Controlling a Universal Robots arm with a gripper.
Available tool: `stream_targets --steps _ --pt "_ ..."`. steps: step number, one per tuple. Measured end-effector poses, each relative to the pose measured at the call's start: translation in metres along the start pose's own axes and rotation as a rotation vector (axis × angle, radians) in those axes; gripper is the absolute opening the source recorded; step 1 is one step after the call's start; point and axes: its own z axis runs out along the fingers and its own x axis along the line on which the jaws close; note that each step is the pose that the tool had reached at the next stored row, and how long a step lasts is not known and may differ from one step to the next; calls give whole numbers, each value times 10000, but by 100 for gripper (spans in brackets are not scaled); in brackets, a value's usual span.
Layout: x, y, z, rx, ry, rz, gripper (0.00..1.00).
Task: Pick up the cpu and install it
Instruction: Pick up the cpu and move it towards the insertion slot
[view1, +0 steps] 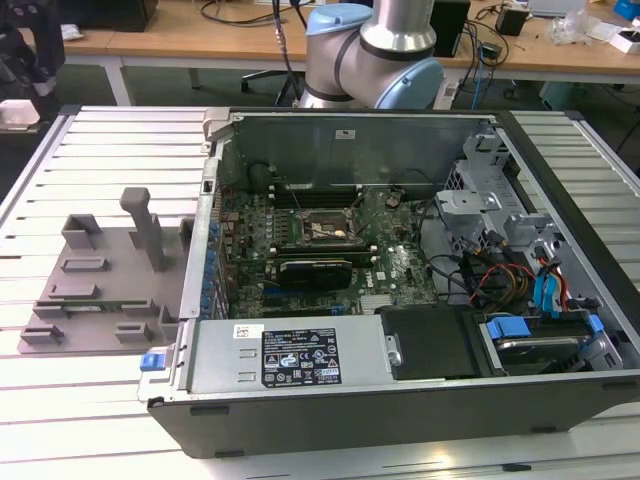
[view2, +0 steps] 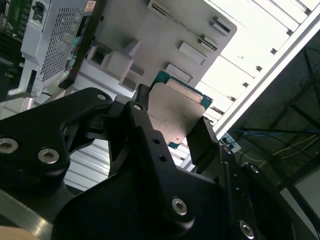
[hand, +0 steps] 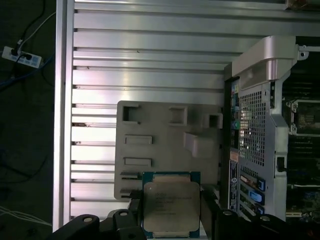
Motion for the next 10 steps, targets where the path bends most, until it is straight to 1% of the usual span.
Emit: stream_targets --steps 2,7,10 --pt "-79 -1 3 -1 1 1 55" --pt "-168 -4 5 0 3 0 55" --pt "-200 -5 7 0 2 0 55"
